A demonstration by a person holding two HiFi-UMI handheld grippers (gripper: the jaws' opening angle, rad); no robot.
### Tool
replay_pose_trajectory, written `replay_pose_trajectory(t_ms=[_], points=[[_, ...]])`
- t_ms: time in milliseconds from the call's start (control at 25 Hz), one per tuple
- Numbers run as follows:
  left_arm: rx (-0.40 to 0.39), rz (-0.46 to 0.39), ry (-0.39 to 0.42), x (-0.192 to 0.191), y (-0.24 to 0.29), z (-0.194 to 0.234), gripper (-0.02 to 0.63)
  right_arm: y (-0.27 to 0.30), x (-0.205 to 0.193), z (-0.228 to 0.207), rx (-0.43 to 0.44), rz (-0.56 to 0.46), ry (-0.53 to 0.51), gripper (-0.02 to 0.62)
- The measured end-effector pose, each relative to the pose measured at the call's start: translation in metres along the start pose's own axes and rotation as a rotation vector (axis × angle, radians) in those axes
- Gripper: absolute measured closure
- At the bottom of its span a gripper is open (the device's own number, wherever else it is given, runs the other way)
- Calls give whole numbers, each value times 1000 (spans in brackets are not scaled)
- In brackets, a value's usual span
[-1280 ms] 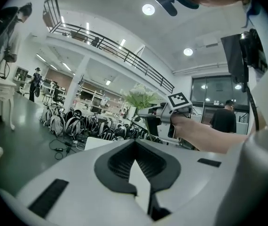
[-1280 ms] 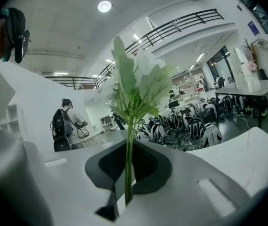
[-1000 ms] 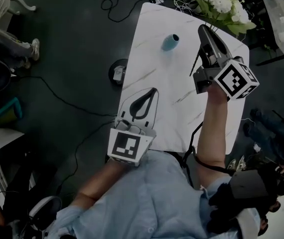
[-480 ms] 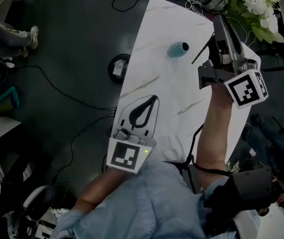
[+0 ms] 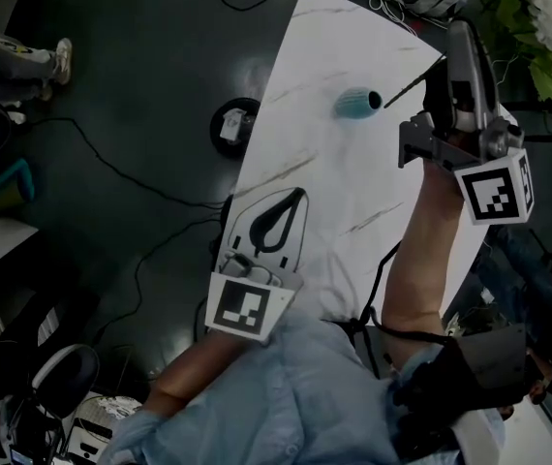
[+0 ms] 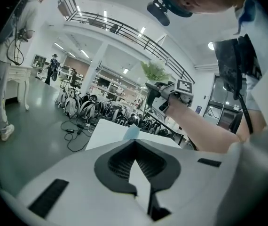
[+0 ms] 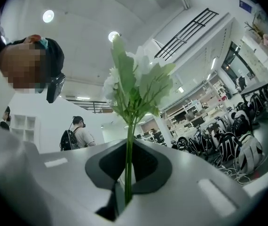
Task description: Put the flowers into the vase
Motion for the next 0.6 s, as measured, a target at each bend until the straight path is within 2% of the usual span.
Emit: replay_pose_trajectory(t_ms=[360,600], points=[[7,22,-26,3,8,-4,601,-5,-10,-10,33,-17,5,591],[3,37,-29,-9,9,7,601,-18,-51,-15,16,25,22,591]])
Point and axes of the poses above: the fingertips, and each gripper's own axes: y forward along the fingers, z to its left, x out of its top, the point moved 9 cm from there along -y, backward along the fingers, and after that the axes turned 5 degrees about -z, right-handed, at the moved point
